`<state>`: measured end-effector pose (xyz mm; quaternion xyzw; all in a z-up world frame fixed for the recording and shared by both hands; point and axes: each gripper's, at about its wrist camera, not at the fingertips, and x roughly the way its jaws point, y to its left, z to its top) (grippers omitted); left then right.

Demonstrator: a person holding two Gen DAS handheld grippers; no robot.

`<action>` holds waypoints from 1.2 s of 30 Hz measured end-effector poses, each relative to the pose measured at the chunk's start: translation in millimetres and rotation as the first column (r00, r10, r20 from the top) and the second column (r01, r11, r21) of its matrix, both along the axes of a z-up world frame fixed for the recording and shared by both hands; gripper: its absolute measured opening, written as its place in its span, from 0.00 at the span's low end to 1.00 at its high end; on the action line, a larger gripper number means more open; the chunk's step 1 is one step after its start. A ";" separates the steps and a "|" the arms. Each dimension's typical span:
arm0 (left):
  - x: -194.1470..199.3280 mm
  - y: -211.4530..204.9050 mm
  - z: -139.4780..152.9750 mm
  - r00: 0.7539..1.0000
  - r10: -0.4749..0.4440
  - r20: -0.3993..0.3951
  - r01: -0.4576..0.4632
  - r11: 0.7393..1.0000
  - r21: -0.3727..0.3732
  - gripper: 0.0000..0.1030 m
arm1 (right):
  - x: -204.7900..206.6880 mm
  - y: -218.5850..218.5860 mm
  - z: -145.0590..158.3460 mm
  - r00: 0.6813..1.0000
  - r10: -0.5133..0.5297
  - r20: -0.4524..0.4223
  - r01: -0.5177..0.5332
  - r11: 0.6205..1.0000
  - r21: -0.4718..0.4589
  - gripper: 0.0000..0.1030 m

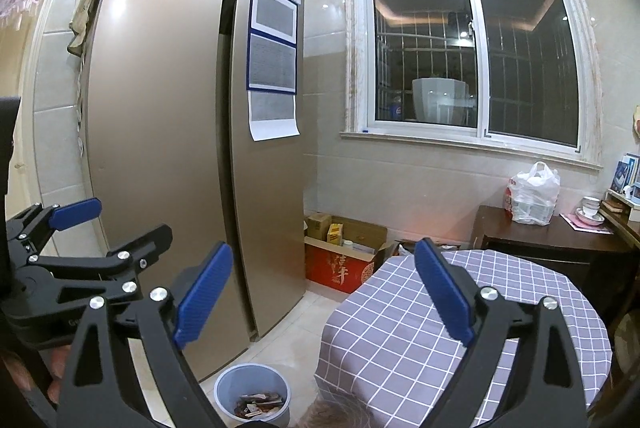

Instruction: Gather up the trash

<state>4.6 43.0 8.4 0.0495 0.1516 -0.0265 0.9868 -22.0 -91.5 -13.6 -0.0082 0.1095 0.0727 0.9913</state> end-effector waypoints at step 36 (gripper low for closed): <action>0.4 -2.5 2.7 1.000 -0.021 -0.013 0.021 1.000 -0.004 0.92 | 3.0 0.7 -3.5 1.000 0.002 -0.008 -0.002 1.000 0.017 0.88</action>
